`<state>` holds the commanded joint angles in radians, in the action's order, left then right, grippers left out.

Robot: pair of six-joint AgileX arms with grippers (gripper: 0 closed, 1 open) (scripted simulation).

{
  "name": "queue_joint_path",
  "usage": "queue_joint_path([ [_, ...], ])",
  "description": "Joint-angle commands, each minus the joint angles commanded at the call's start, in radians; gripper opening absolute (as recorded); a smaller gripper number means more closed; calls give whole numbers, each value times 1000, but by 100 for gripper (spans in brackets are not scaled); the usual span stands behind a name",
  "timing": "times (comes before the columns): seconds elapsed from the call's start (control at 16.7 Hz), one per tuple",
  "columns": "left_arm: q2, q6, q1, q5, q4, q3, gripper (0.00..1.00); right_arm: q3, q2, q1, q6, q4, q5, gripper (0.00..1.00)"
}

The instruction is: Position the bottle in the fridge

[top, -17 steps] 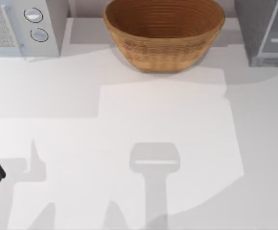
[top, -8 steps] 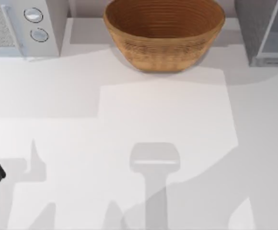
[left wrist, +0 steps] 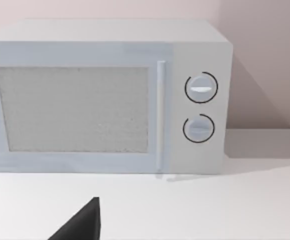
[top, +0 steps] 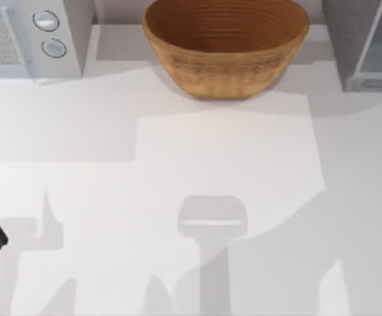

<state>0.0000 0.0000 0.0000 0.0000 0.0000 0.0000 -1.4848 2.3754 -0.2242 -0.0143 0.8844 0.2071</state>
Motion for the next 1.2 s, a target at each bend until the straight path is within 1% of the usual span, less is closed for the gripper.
queue_joint_path([
  [0.06,0,0,0,0,0,0,100,0,0,0,0,0,0,1],
  [0.84,0,0,0,0,0,0,100,0,0,0,0,0,0,98],
  [0.9,0,0,0,0,0,0,100,0,0,0,0,0,0,100],
  [1.2,0,0,0,0,0,0,100,0,0,0,0,0,0,100],
])
